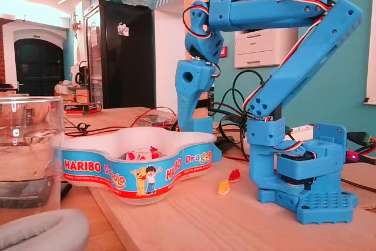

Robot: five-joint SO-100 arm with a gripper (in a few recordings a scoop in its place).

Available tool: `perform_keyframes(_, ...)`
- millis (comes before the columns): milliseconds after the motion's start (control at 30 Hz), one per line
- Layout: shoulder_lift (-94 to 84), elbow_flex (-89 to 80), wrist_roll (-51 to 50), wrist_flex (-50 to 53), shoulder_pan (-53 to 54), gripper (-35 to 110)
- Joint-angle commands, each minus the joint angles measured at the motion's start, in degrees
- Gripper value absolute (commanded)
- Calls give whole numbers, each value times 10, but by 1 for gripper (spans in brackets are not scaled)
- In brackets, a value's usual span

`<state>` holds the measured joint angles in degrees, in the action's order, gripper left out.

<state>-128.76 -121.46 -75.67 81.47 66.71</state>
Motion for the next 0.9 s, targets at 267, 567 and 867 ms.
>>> perform_keyframes(267, 2, 117, -35, 48, 3, 9)
perform_keyframes(567, 2, 89, -87, 47, -52, 22)
perform_keyframes(867, 3, 15, -275, -33, -164, 22)
